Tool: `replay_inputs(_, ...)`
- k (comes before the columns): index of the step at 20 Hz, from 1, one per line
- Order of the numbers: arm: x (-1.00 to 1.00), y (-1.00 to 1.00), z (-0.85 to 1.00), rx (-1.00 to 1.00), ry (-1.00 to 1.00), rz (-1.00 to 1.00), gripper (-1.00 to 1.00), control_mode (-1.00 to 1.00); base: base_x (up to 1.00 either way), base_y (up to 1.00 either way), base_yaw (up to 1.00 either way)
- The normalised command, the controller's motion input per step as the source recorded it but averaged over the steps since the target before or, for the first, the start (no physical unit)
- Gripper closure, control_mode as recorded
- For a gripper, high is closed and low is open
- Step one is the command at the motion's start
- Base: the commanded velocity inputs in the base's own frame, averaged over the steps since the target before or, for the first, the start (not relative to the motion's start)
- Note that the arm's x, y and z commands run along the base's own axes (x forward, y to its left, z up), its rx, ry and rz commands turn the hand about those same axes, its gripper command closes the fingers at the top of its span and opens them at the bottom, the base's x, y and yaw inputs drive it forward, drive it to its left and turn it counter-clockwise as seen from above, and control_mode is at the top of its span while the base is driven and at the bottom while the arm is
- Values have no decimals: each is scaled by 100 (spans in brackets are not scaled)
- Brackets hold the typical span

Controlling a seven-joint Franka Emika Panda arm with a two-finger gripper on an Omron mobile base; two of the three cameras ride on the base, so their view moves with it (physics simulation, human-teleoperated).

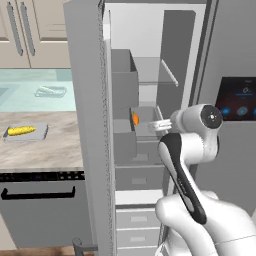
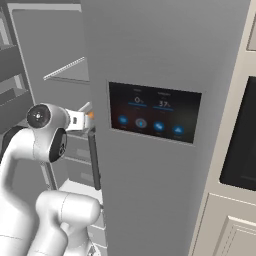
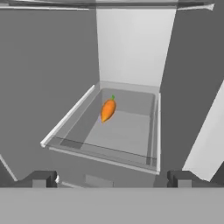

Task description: Take the carrot and corn out of the freezer and place them in the tupperware container on the counter. Then put the tupperware containing the vegetables back in the freezer.

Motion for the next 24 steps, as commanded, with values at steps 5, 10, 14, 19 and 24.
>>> replay_inputs(5, 13, 31, -32, -2, -2, 0, -100, -100, 0, 0, 0)
replay_inputs(10, 5, 31, -37, -2, -5, 0, -100, -100, 0, 0, 0)
replay_inputs(14, 41, 3, -31, 0, -2, 0, -100, -100, 0, 0, 0)
replay_inputs(19, 47, 0, -17, 0, -1, 0, -100, -100, 0, 0, 0)
replay_inputs(24, 39, 0, 0, 3, 0, 0, -100, -100, 0, 0, 0)
